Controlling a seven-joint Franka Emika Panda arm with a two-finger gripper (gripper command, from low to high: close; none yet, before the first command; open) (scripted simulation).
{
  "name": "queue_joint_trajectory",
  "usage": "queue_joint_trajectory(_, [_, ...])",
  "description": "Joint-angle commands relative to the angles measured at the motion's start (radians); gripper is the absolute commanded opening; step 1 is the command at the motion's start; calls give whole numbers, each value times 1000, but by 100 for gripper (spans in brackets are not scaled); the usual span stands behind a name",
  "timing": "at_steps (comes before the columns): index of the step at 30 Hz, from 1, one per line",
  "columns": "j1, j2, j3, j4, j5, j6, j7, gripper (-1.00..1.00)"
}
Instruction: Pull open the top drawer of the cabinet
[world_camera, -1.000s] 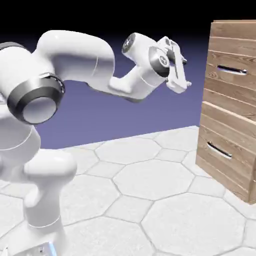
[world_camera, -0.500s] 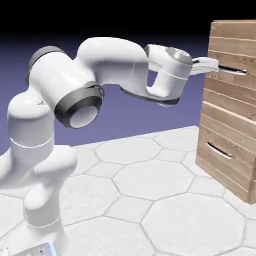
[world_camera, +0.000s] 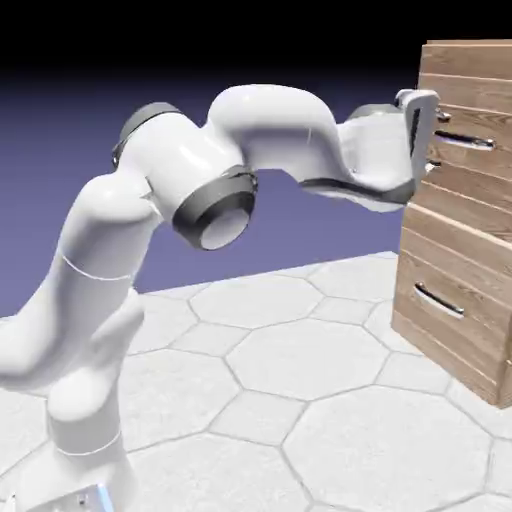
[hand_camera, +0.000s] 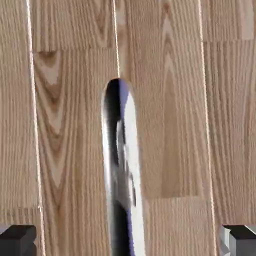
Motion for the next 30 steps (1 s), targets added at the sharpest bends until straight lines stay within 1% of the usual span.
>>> queue_joint_trajectory(1, [33,-27,-18,36,7,3,-30,0])
queue_joint_trajectory(5, [166,-133,-89,181,37,13,-149,0])
queue_joint_trajectory(6, [171,-137,-92,187,38,14,-154,0])
queue_joint_trajectory(7, [171,-137,-92,187,38,14,-154,-100])
queue_joint_trajectory(8, [171,-137,-92,187,38,14,-154,-100])
queue_joint_trajectory(10, [112,-91,-61,115,21,4,-100,-100])
queue_joint_trajectory(16, [-99,53,70,-88,-15,-10,58,-100])
queue_joint_trajectory(21, [-280,139,209,-204,-33,-8,154,-100])
queue_joint_trajectory(25, [-425,169,338,-276,-40,-12,193,-100])
queue_joint_trajectory(30, [-603,150,517,-369,-35,-38,186,-100])
